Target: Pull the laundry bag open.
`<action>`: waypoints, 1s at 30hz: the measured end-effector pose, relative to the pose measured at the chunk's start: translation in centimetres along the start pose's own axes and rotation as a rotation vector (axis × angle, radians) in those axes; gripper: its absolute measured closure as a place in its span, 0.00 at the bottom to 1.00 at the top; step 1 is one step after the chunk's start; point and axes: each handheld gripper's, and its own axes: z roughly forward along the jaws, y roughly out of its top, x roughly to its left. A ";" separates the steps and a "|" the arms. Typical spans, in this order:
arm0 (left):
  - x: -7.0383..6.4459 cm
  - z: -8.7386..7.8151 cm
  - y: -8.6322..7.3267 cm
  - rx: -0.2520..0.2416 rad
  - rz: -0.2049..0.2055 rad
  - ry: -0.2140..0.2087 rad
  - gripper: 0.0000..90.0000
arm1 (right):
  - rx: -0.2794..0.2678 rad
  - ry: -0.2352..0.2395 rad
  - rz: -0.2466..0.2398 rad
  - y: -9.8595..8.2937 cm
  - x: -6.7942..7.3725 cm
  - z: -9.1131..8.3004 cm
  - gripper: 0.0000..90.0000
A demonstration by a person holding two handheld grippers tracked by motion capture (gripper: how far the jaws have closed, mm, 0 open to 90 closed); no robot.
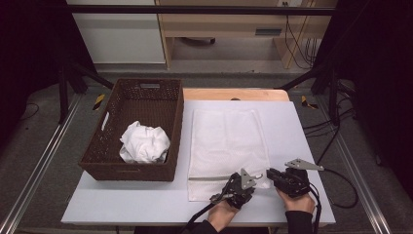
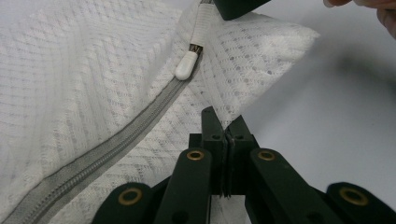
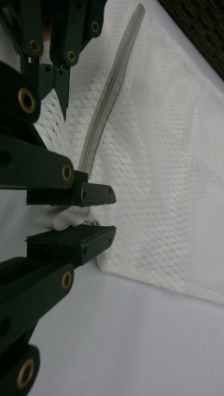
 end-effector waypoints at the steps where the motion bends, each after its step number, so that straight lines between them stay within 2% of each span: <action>1: 0.0 0.0 0.0 0.000 -0.001 -0.002 0.98 | -0.001 0.003 -0.003 0.0 0.0 0.0 0.84; 6: -0.2 0.0 0.0 -0.006 0.006 0.008 0.98 | -0.027 -0.005 -0.006 0.0 0.1 -0.7 0.73; 9: -0.2 0.0 0.0 -0.006 0.008 0.011 0.98 | -0.044 -0.012 0.008 -0.1 0.0 -1.4 0.65; 14: -0.2 0.0 0.0 -0.007 0.006 0.008 0.98 | -0.053 -0.033 0.073 -1.0 0.0 -2.1 0.46; 16: -0.2 0.0 0.0 -0.008 0.006 0.009 0.98 | -0.039 -0.046 0.087 -1.5 -0.1 -2.1 0.42; 25: -0.2 0.0 0.0 -0.009 0.009 0.011 0.98 | 0.006 -0.022 0.112 -2.8 0.0 -1.4 0.42; 26: -0.2 0.0 0.0 -0.009 0.009 0.011 0.98 | 0.010 -0.011 0.137 -2.8 0.0 -1.3 0.44; 30: -0.2 0.0 0.0 -0.009 0.010 0.012 0.98 | 0.014 0.021 0.180 -2.7 0.0 -0.6 0.48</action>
